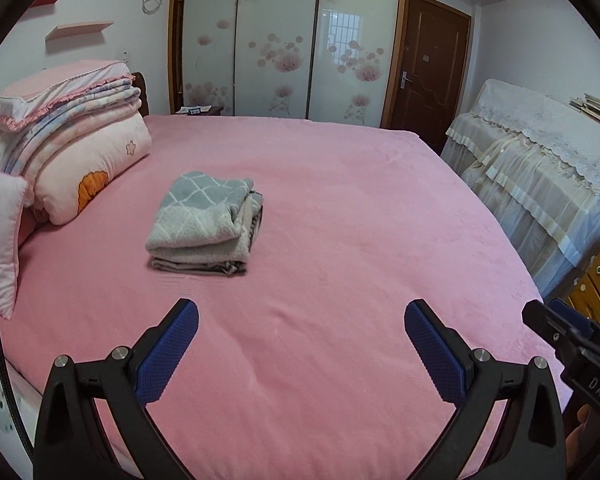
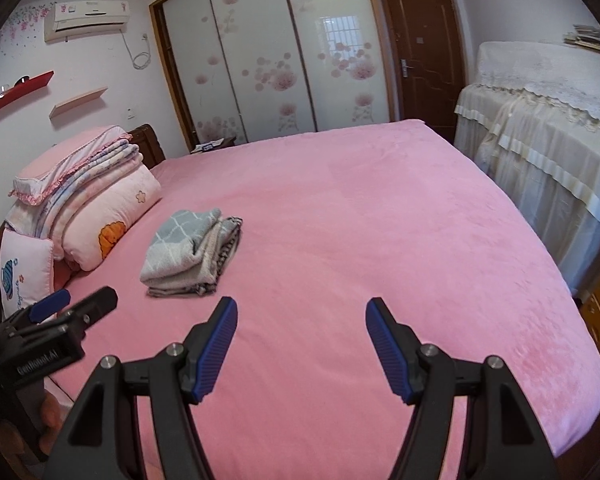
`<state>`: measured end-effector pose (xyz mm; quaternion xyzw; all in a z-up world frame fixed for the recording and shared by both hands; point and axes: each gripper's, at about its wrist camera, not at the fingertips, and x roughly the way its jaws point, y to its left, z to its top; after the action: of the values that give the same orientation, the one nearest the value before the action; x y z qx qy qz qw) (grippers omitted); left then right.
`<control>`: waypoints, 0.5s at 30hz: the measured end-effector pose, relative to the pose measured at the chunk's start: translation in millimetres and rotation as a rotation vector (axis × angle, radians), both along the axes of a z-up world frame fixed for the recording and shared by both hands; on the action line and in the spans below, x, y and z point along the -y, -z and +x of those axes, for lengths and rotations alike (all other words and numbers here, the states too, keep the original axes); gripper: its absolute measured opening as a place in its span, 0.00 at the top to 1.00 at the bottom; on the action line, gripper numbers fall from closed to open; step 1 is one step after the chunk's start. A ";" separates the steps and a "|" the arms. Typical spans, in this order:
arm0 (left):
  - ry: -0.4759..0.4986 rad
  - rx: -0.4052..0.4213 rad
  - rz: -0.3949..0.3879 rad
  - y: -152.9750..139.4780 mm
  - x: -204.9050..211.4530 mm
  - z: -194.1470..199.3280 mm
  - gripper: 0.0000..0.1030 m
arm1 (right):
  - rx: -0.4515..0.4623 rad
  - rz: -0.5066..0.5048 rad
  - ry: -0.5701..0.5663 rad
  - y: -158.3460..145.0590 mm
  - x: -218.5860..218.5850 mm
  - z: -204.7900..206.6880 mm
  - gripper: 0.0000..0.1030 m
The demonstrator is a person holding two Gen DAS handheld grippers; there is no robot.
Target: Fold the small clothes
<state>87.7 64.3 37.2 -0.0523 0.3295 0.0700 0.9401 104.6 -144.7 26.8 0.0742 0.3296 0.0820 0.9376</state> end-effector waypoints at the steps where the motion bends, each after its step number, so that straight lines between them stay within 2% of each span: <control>1: 0.003 -0.002 -0.005 1.0 2.5 -4.9 0.01 | 0.001 -0.002 0.003 1.4 1.8 -5.2 0.35; 8: 0.009 0.004 -0.018 8.6 17.0 -43.8 0.01 | -0.024 0.007 0.030 15.4 17.3 -51.0 0.35; 15: 0.012 -0.024 -0.002 18.3 30.8 -66.5 0.01 | -0.025 -0.002 0.032 18.3 19.5 -74.4 0.35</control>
<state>21.1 33.5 18.8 -0.0502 0.3411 0.0647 0.9364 30.2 -164.2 8.6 0.0793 0.3400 0.0657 0.9348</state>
